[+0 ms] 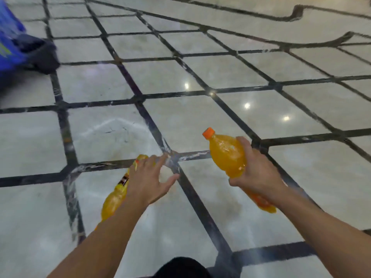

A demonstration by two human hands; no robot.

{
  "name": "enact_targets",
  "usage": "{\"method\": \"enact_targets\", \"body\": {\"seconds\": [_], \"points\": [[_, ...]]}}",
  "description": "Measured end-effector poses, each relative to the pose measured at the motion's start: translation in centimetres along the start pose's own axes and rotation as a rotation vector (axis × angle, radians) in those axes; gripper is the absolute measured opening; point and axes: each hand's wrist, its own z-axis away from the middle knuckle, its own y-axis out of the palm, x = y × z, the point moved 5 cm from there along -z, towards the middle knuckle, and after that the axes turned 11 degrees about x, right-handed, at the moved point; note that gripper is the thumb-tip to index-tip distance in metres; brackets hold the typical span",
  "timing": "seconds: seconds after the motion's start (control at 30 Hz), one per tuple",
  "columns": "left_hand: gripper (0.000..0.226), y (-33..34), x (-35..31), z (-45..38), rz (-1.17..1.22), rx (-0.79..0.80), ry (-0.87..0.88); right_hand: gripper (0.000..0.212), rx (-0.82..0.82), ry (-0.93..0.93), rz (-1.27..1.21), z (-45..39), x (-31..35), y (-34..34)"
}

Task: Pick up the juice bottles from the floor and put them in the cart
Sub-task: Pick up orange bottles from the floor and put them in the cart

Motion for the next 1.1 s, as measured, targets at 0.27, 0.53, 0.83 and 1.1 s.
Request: {"method": "enact_targets", "body": {"seconds": [0.27,0.53,0.83,1.1], "points": [[0.095,6.7,12.9,2.5,-0.046,0.228,-0.32,0.124,0.059,-0.085,-0.08,-4.0,7.6,7.6],[0.111,7.9,12.9,3.3,0.121,0.204,-0.355,0.117,0.06,-0.085,-0.093,-5.3,10.5,10.7],[0.113,-2.0,10.1,9.4,0.356,0.06,-0.441,0.119,0.051,-0.129,-0.089,-1.4,14.9,1.8],[0.108,-27.8,6.0,20.6,0.601,-0.249,-0.576,0.131,0.105,-0.209,-0.05,9.7,26.7,-15.7]]}}
